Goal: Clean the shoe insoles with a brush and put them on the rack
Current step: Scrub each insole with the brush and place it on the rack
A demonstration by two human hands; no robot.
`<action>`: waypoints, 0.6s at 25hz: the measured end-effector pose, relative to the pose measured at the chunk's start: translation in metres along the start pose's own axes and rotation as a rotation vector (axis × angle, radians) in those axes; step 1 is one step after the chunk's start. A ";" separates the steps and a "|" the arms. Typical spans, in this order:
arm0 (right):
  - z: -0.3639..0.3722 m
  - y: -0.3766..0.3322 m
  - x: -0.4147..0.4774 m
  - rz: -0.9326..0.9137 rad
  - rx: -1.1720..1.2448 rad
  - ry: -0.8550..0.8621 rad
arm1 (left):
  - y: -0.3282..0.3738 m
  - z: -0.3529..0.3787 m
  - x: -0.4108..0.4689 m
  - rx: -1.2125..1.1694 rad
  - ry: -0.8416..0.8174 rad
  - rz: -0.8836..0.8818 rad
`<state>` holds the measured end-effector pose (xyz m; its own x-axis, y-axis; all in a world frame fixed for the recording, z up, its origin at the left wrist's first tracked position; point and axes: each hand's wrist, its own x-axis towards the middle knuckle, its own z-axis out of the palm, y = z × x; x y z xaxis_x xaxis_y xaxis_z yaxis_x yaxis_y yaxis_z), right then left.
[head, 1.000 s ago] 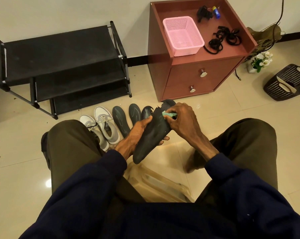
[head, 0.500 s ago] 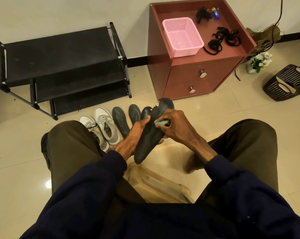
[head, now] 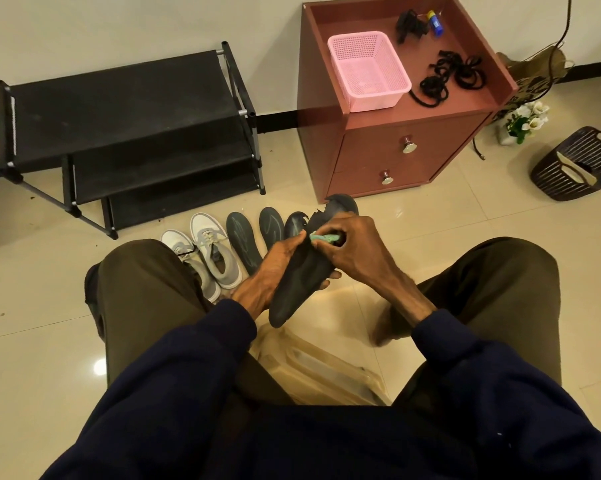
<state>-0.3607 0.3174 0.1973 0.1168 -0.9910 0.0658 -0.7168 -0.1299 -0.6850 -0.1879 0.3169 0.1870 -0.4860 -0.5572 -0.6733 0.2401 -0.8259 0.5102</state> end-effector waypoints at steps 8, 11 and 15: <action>-0.002 0.002 0.001 -0.005 0.010 0.043 | 0.001 0.001 -0.001 0.005 -0.040 -0.016; -0.004 0.011 0.006 0.038 -0.076 0.108 | 0.002 0.000 0.000 -0.016 -0.049 -0.040; -0.006 0.014 0.005 0.079 -0.090 0.126 | 0.001 0.002 -0.001 -0.008 -0.012 -0.067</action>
<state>-0.3749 0.3108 0.1924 -0.0260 -0.9937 0.1086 -0.7798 -0.0478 -0.6242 -0.1887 0.3165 0.1896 -0.5108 -0.4996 -0.6996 0.2135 -0.8620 0.4597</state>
